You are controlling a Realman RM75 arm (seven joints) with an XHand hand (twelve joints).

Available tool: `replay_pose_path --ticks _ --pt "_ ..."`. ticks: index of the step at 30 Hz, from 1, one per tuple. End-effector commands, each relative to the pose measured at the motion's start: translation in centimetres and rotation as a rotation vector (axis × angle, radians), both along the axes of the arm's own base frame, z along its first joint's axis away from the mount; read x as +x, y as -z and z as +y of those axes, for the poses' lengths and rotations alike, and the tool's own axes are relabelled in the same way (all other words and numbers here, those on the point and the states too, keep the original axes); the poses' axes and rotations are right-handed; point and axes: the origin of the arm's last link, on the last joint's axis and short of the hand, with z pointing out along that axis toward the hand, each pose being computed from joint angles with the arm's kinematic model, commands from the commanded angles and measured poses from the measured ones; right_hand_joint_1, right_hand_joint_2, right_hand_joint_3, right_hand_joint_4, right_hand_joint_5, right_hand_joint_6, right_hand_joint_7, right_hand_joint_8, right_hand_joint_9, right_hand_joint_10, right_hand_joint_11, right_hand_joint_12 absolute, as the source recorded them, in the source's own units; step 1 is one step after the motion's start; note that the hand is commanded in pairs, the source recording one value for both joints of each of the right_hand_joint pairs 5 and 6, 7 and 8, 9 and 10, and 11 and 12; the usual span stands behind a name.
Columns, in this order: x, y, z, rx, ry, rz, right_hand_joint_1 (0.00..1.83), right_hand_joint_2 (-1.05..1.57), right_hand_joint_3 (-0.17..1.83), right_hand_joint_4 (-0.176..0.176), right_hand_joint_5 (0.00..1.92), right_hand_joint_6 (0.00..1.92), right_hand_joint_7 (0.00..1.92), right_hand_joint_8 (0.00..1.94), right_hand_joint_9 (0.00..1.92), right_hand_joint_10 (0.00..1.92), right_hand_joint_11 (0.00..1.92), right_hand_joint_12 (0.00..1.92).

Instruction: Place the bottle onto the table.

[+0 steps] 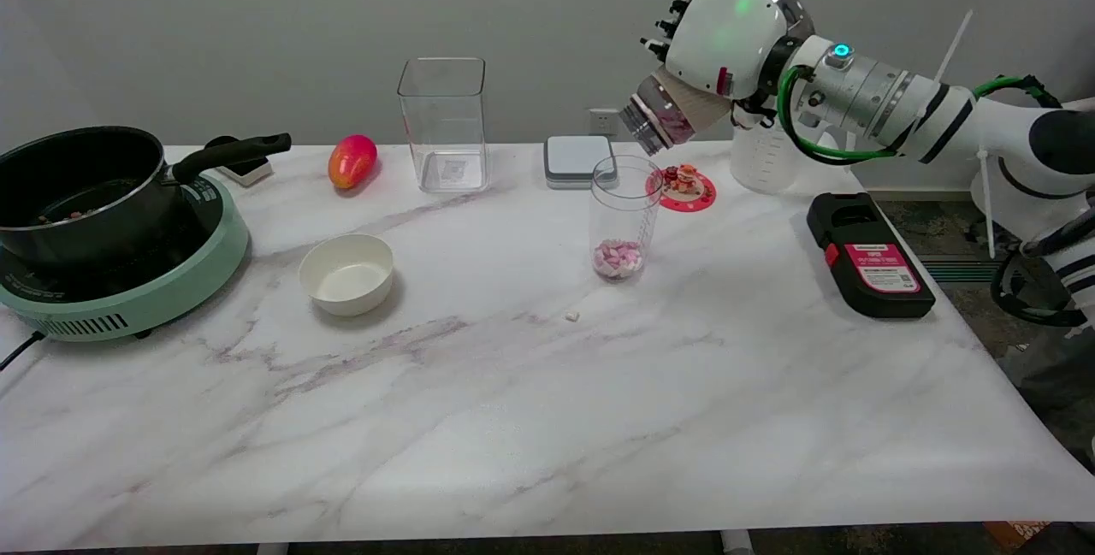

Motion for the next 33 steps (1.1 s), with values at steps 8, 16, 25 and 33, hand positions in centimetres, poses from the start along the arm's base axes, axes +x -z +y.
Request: replay_pose_path --ticks 8,16,25,33 --pt "0.3 -4.9 4.0 -0.144 -0.059 -0.423 1.21 1.57 0.35 0.0 1.92 1.92 1.91 1.91 1.71 1.71 1.49 1.49" --pt "0.3 -7.1 6.7 -0.237 -0.089 -0.601 1.22 1.56 0.34 0.0 1.92 1.92 1.91 1.91 1.72 1.72 1.51 1.51" --pt "-1.6 -8.8 9.6 -0.315 -0.087 -0.905 1.21 1.57 0.31 0.0 1.92 1.92 1.92 1.92 1.74 1.74 1.53 1.53" --pt "-4.6 -8.2 11.4 -0.322 -0.127 -1.052 1.22 1.57 0.29 0.0 1.92 1.92 1.92 1.92 1.75 1.75 1.56 1.56"
